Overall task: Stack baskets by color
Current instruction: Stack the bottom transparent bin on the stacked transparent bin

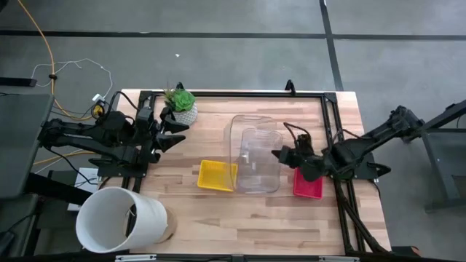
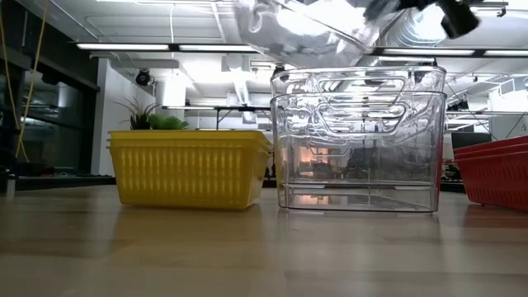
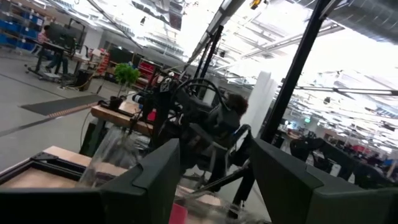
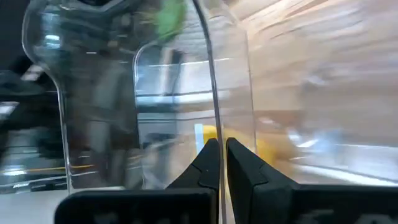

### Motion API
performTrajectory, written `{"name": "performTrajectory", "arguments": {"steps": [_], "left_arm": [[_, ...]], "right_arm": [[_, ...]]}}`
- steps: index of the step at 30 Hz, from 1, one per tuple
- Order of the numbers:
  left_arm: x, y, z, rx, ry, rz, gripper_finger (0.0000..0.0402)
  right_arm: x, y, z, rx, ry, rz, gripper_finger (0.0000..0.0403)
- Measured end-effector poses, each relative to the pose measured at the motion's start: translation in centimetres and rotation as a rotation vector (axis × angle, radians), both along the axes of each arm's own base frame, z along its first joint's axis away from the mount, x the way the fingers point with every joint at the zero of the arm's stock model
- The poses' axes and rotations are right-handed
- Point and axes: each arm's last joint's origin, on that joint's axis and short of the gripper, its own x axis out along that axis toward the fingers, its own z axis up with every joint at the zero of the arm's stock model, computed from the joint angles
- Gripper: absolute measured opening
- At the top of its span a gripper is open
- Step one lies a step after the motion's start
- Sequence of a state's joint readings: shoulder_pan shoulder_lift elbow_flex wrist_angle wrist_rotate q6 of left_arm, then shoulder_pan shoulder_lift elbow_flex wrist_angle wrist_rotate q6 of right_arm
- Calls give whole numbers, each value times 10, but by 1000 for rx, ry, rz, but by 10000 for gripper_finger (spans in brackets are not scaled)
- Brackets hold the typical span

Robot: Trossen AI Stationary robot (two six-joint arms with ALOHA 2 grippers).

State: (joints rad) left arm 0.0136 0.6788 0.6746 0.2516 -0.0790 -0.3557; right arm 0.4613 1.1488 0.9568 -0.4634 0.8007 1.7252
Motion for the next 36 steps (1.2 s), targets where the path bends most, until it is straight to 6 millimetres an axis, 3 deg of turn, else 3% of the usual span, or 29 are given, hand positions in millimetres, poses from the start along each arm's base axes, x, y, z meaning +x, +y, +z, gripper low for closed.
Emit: {"name": "performTrajectory", "arguments": {"steps": [6,10,19,36], "left_arm": [[0,0,0,0,0,-1,186],[0,0,0,0,0,-1,186],[0,0,0,0,0,-1,186],[0,0,0,0,0,-1,186]], "right_arm": [[-25,-11,38,-22,246,-28,0],[-25,-14,48,8,348,-31,0],[-3,-3,19,110,452,-92,0],[5,-9,5,99,551,-166,0]]}}
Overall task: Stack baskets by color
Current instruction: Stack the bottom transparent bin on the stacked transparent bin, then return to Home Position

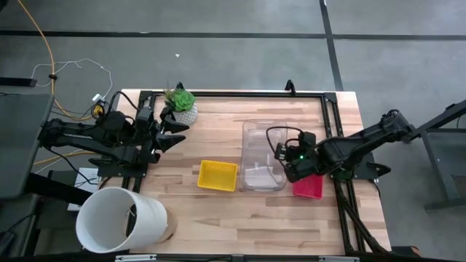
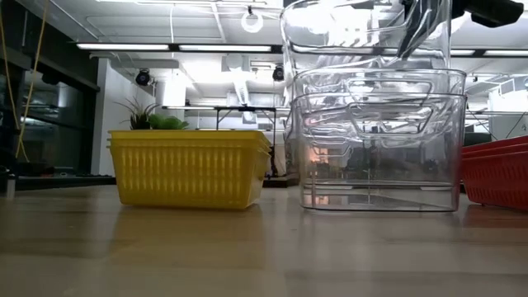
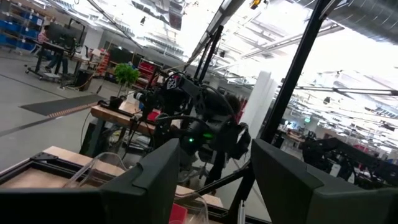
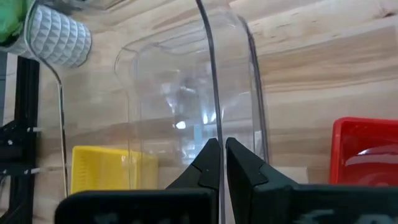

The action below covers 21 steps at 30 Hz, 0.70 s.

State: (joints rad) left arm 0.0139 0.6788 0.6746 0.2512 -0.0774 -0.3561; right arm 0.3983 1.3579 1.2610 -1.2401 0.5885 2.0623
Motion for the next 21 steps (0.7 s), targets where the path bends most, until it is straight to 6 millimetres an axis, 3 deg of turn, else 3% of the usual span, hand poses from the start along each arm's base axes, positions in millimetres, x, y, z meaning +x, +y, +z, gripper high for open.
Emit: {"name": "performTrajectory", "arguments": {"steps": [12,21], "left_arm": [[0,0,0,0,0,-1,186],[0,0,0,0,0,0,186]], "right_arm": [[0,-1,-1,16,35,37,10],[3,0,2,-12,33,142,98]]}}
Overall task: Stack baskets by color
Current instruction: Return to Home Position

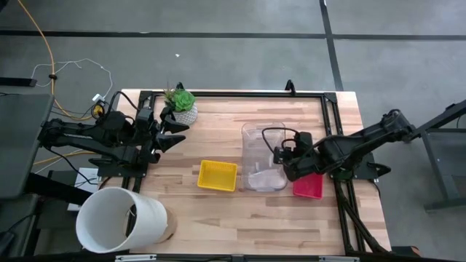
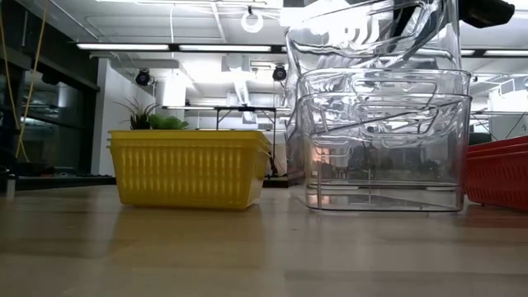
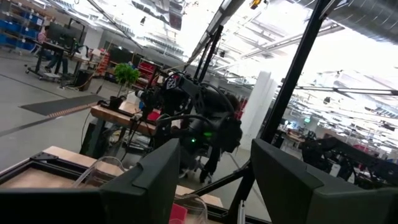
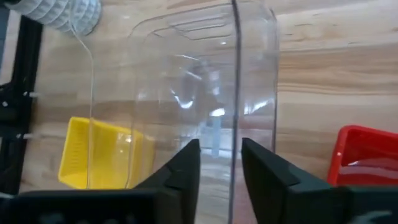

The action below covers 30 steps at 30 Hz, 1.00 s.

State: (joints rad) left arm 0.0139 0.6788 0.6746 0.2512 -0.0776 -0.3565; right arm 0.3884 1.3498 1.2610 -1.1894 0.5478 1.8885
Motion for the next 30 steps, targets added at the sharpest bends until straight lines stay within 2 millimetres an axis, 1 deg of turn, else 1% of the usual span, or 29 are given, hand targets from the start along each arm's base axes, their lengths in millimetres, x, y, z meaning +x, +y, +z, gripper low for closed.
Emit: {"name": "performTrajectory", "arguments": {"steps": [3,6,10,15,16,20,25,27,30], "left_arm": [[0,0,0,0,0,1,186],[0,0,0,0,0,1,186],[0,0,0,-7,-1,-1,186],[0,0,0,-7,-1,0,186],[0,0,0,-8,-1,0,186],[0,0,0,-9,-1,2,186],[0,0,0,-14,-5,9,186],[0,0,1,-26,-13,9,186],[0,0,1,-36,-14,7,186]], "right_arm": [[1,-2,2,-15,-1,42,127],[-2,-6,7,-31,1,73,145],[-10,-16,15,-53,-4,104,157],[-30,-30,27,-105,40,175,161],[-35,-33,31,-111,46,212,161],[-54,-42,44,-78,65,452,161],[-75,-51,55,-55,39,713,161],[-82,-54,58,-75,41,792,161],[-91,-59,61,-123,49,868,161]]}}
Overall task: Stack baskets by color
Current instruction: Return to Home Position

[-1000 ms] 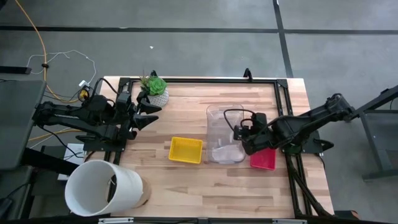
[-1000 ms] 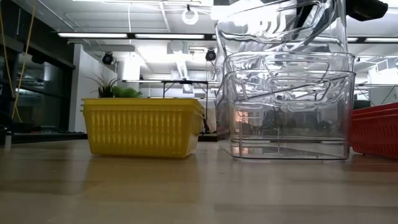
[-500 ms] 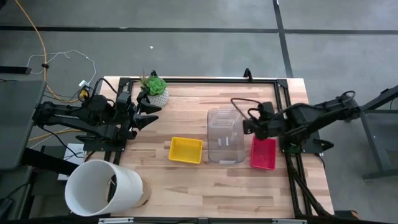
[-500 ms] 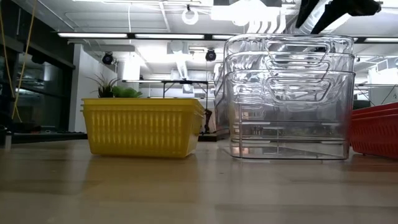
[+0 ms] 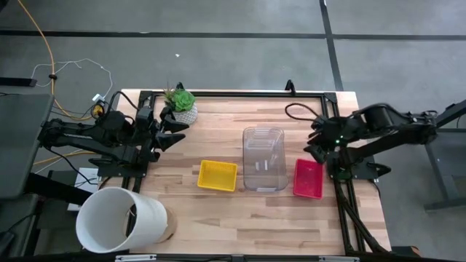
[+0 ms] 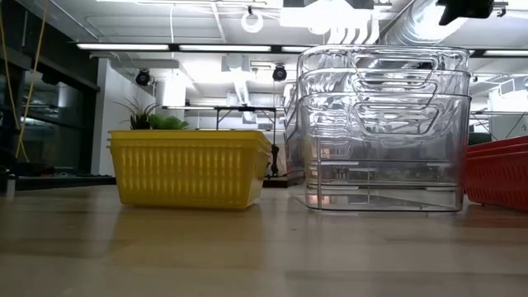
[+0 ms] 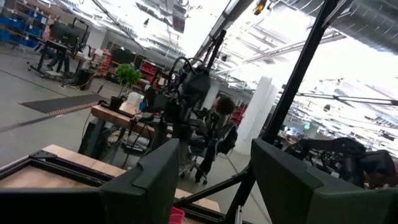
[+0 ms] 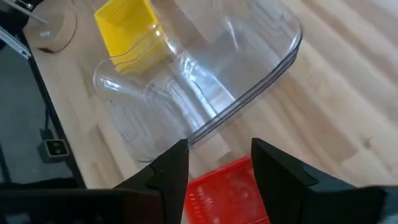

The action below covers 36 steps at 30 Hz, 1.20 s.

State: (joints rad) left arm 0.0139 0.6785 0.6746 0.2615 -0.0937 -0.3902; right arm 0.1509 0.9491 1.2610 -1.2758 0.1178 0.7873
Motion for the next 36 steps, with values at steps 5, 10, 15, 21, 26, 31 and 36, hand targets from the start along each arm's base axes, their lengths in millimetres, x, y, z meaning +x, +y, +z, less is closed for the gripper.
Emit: {"name": "performTrajectory", "arguments": {"steps": [5,10,15,21,26,31,36], "left_arm": [[0,0,0,-4,0,5,186],[0,1,0,-33,-2,24,186],[0,2,-1,-34,10,58,186],[0,3,-3,-14,30,88,186],[0,3,-3,48,44,107,186],[-5,2,-2,120,50,94,173],[-13,1,-6,183,106,69,90]], "right_arm": [[-3,-7,-20,4,-83,59,160],[1,-11,-64,21,-246,118,147],[18,-18,-77,-48,-629,109,129],[26,-23,-63,-160,-900,130,95],[15,-22,-31,-333,-989,214,56],[-5,-23,-11,-432,-920,199,7],[-19,-24,-8,-400,-887,119,6]]}}
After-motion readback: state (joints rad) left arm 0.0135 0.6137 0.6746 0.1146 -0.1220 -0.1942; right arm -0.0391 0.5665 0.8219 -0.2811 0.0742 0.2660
